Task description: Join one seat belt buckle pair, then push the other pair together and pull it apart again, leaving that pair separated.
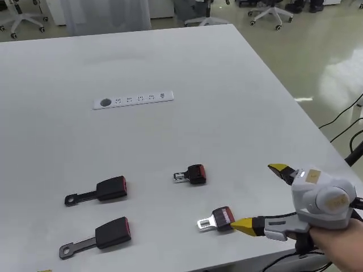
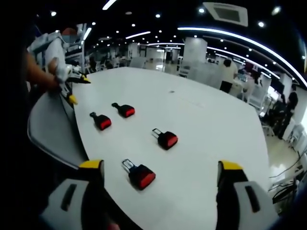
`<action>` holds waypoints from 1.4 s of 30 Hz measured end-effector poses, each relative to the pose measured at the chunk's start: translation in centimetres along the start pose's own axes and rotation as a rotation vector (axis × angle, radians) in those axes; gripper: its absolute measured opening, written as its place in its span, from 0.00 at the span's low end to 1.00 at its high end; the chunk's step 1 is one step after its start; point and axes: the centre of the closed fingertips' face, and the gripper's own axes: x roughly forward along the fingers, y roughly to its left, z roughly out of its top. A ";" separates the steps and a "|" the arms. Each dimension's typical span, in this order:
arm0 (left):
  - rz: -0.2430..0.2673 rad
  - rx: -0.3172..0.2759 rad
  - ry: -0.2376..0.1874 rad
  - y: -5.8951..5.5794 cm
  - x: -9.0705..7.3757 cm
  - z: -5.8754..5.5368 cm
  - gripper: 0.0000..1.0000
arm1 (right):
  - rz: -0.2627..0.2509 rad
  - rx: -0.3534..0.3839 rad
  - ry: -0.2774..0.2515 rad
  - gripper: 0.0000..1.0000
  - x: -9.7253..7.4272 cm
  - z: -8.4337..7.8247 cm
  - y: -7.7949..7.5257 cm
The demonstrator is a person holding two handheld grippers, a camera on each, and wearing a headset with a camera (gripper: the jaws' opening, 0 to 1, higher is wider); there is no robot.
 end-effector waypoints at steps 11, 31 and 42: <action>-0.016 -0.084 -0.010 -0.5 0.6 -0.1 1.00 | 0.062 -0.024 0.002 1.00 -0.7 -0.5 -1.4; -0.077 -0.026 0.039 -2.0 0.5 -0.2 1.00 | 0.119 -0.061 0.076 1.00 1.3 -1.5 0.9; -0.234 0.093 0.100 -5.9 1.9 -0.2 0.87 | 0.186 -0.189 0.175 0.92 2.6 -2.3 2.6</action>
